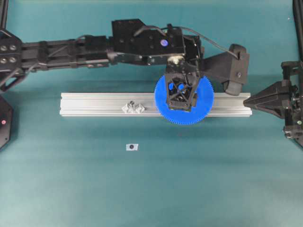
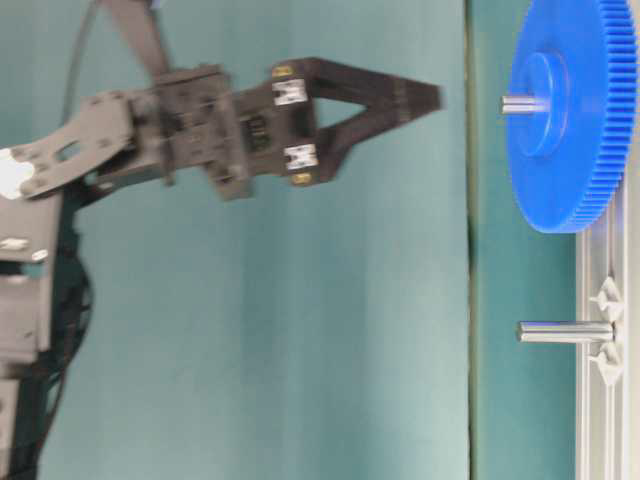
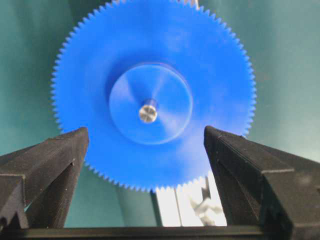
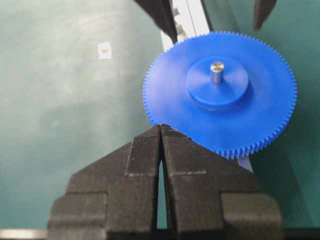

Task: Insert the large gear onto the shaft.
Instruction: 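Open the left gripper and raise it off the gear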

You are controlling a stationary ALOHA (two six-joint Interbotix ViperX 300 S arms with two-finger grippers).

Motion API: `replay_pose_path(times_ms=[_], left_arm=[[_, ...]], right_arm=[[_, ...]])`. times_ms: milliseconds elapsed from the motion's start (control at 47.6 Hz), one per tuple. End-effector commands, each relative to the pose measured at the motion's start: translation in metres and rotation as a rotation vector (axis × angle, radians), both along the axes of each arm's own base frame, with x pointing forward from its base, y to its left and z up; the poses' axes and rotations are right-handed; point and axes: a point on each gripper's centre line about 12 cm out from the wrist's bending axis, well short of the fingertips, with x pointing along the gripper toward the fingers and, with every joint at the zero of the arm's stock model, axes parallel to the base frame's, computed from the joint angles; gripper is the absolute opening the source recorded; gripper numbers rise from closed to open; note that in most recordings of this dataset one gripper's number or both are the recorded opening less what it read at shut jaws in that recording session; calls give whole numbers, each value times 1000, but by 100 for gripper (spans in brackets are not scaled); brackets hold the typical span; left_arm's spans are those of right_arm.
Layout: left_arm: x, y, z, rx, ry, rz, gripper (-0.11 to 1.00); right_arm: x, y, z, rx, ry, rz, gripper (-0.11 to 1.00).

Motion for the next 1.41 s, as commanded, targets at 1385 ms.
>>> replay_pose_path(times_ms=[1385], left_arm=[[-9, -7, 67, -8, -124, 39, 90]], right_arm=[[2, 0, 3, 6, -11, -3, 5]])
